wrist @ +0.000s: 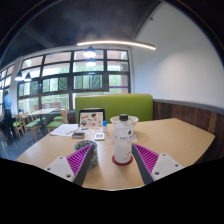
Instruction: Pour water
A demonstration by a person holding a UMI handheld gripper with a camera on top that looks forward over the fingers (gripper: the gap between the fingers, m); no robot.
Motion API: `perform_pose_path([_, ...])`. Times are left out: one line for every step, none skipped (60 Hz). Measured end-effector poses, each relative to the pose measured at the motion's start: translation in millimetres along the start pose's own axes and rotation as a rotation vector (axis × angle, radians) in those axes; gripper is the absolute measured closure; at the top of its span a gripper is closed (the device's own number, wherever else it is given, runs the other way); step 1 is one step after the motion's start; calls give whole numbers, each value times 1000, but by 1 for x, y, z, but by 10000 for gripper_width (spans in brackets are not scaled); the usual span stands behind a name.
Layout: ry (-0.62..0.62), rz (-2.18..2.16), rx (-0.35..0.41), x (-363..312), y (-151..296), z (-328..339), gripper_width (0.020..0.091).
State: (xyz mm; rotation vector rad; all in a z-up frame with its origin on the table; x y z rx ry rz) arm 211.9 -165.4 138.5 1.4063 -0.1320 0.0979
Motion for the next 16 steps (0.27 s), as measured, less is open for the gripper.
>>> perform_pose_path([1, 8, 8, -4, 3, 8, 277])
perform_pose_path([3, 13, 16, -3, 4, 13, 276])
perform_pose_path([0, 18, 24, -9, 7, 24, 278])
perform_pose_path([0, 22, 31, -12, 10, 32, 277])
perform_pose_path([1, 26, 38, -15, 12, 40, 277])
perform_pose_path([5, 30, 44, -18, 14, 48, 277])
perform_pose_path([11, 33, 48, -22, 15, 55, 277])
perform_pose_path([19, 34, 50, -26, 17, 62, 279])
perform_pose_path([28, 33, 49, -28, 17, 66, 280])
perform_pose_path([36, 31, 45, -32, 17, 72, 281])
perform_pose_path([43, 28, 40, -35, 17, 77, 282])
perform_pose_path([52, 26, 38, -40, 17, 84, 282])
perform_pose_path([60, 23, 38, -43, 18, 89, 284])
perform_pose_path([67, 20, 40, -46, 18, 95, 284])
perform_pose_path([72, 17, 44, -48, 19, 100, 284])
perform_pose_path([75, 15, 50, -50, 20, 104, 288])
Point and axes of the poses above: the point between the fingertips, and its own axes, seen from behind it with the camera up: x to the right, y up, z backward, against the way the camera looks, the point moved 8 cm from there along z, backward, against the way the camera looks, and after that the axes turned 10 degrees about z, right-handed, at the moved point
